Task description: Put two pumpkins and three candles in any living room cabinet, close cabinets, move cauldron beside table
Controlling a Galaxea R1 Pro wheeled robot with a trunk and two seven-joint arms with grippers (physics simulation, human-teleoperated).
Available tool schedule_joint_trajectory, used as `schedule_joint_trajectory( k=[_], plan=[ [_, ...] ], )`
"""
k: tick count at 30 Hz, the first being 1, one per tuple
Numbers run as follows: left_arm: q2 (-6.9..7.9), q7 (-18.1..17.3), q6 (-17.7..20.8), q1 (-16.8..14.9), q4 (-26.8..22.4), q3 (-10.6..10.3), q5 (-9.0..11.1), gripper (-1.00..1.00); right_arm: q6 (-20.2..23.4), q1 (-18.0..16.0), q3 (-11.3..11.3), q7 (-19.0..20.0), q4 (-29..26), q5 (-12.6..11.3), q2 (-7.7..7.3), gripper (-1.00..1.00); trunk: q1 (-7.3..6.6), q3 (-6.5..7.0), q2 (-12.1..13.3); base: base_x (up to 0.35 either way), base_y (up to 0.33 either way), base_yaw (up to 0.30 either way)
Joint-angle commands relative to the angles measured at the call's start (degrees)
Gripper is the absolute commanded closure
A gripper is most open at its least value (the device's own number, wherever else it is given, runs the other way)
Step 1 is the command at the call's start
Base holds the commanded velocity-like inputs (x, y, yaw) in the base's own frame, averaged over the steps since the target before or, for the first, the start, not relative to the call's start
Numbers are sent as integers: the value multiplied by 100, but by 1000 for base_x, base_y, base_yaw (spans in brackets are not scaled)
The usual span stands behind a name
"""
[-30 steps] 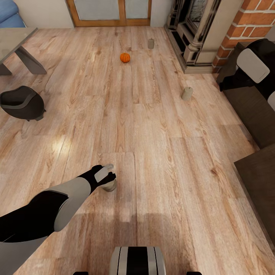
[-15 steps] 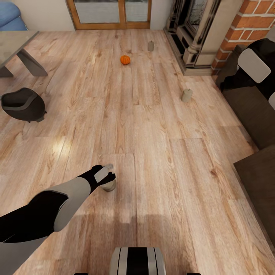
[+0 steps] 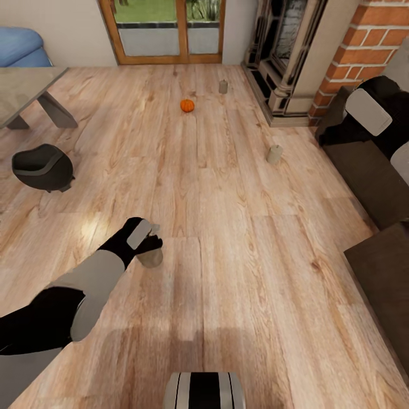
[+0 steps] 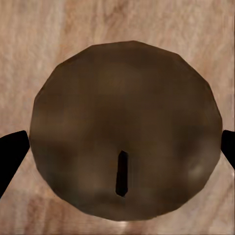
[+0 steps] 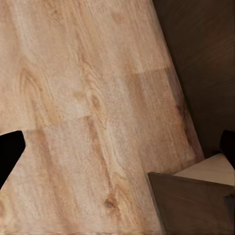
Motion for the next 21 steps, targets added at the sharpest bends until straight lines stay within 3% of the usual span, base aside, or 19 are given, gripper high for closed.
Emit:
schedule_joint_trajectory(
  k=[1, 6, 9, 13, 16, 21],
  plan=[
    [19, 134, 148, 2, -126, 19, 105, 100, 1, 38, 41, -32, -12, -113, -8, -100, -2, 18, 1, 0, 0, 0],
    [120, 382, 1111, -1, -687, 186, 125, 100, -268, 361, 41, 10, -12, -690, -1, -100, -15, 128, 7, 0, 0, 0],
    [139, 401, 1324, -39, -699, 205, 128, 100, -498, 610, 42, 14, -11, -980, 2, -100, -23, 195, 11, 0, 0, 0],
    [138, 365, 1445, -414, -114, 216, 129, 100, -1014, 1151, 45, 13, -16, -1168, 6, -100, -33, 284, 17, 0, 0, 0],
    [148, 53, 1474, -795, 543, 214, 129, 100, -1541, 1460, 49, 21, -14, -1223, 16, -100, -41, 350, 21, 0, 0, 0],
    [139, -379, 1482, -1076, 918, 217, 130, 100, -2130, 2024, 64, 31, -27, -1246, 66, -100, -54, 461, 27, 0, 0, 0]
  ],
)
